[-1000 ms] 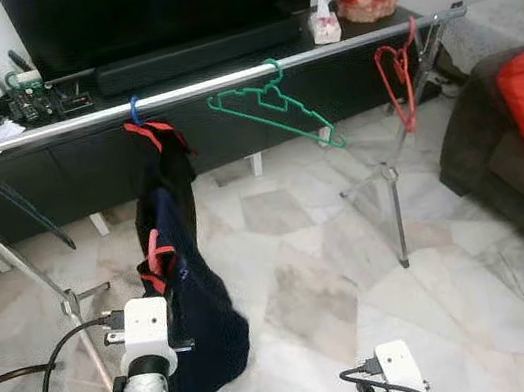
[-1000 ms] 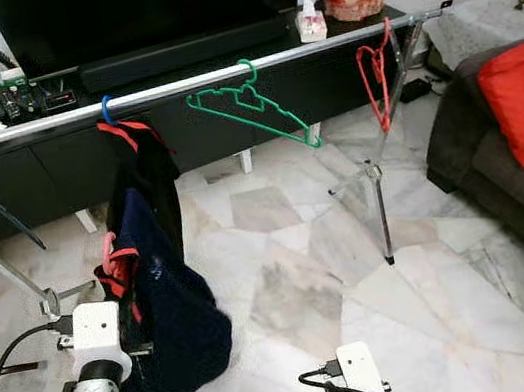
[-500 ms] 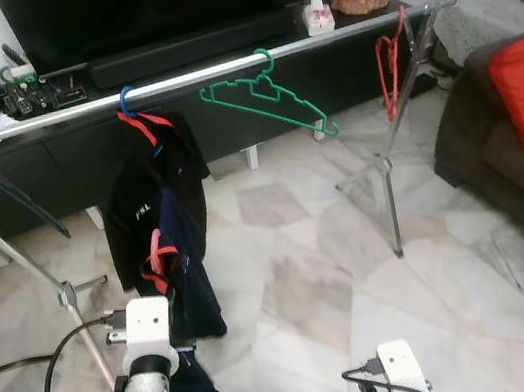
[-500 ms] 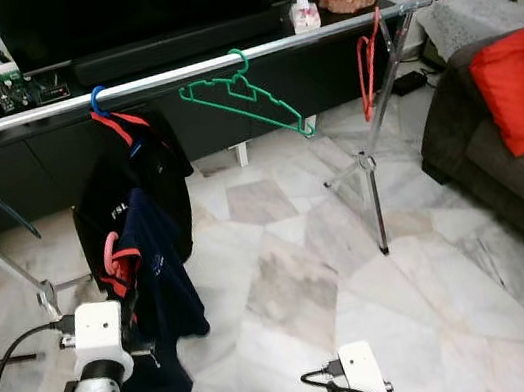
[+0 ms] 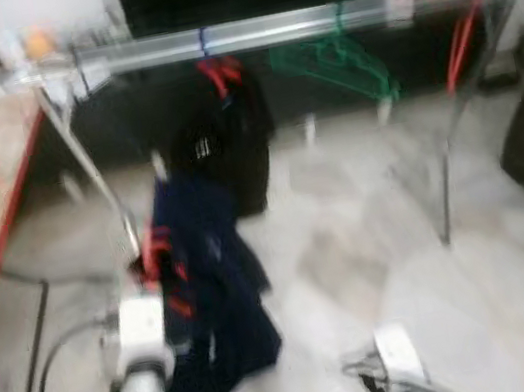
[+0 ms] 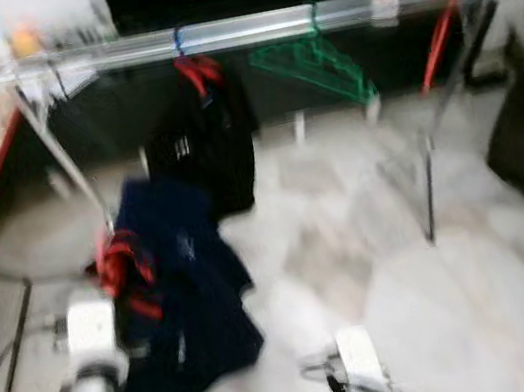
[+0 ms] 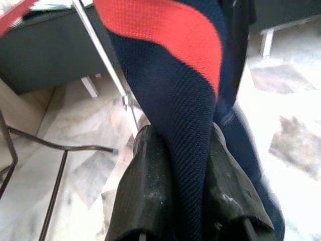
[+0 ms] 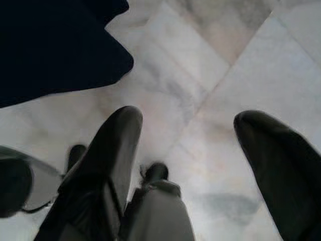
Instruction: Hang hanger
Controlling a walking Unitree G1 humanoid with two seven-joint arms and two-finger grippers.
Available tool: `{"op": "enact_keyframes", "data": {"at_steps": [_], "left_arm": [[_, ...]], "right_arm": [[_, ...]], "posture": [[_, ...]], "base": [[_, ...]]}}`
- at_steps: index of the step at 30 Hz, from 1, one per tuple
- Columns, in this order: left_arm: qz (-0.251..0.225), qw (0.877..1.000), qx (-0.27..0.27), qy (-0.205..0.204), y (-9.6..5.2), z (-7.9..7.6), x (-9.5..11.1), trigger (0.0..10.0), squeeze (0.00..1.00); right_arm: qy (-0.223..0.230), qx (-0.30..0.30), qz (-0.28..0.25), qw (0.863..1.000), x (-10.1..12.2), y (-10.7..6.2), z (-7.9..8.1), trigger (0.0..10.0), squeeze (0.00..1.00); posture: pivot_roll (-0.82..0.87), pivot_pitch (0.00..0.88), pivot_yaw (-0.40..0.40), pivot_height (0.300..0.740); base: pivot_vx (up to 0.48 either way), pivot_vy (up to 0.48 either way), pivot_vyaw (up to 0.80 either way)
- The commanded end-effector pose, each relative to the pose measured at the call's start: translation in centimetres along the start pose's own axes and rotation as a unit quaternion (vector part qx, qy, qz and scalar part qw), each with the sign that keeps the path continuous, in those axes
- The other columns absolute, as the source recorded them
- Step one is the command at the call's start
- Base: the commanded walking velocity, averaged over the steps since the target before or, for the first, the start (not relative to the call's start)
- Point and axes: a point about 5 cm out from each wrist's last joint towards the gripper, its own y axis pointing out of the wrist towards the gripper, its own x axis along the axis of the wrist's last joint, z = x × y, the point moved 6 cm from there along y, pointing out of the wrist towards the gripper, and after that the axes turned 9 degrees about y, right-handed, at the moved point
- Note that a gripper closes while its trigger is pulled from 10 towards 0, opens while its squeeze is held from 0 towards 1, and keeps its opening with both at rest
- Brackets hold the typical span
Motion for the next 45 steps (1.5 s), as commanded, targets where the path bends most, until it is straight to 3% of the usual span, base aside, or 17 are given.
{"op": "enact_keyframes", "data": {"at_steps": [1, 45], "left_arm": [[-0.032, 0.999, 0.005, 0.004, 0.54, 0.39, 1.78, 10.0, 0.0], [-0.023, 1.0, -0.011, 0.004, 0.62, -0.17, 1.56, 10.0, 0.0]], "right_arm": [[0.001, -0.003, 0.02, 1.0, -1.45, -0.23, -0.12, 10.0, 0.0], [0.008, -0.005, 0.013, 1.0, -1.23, -0.22, -0.09, 10.0, 0.0]], "posture": [[-0.01, 0.042, -0.035, 0.74], [-0.01, 0.065, -0.031, 0.74]], "base": [[-0.33, 0.0, 0.0], [-0.316, 0.0, 0.0]]}}
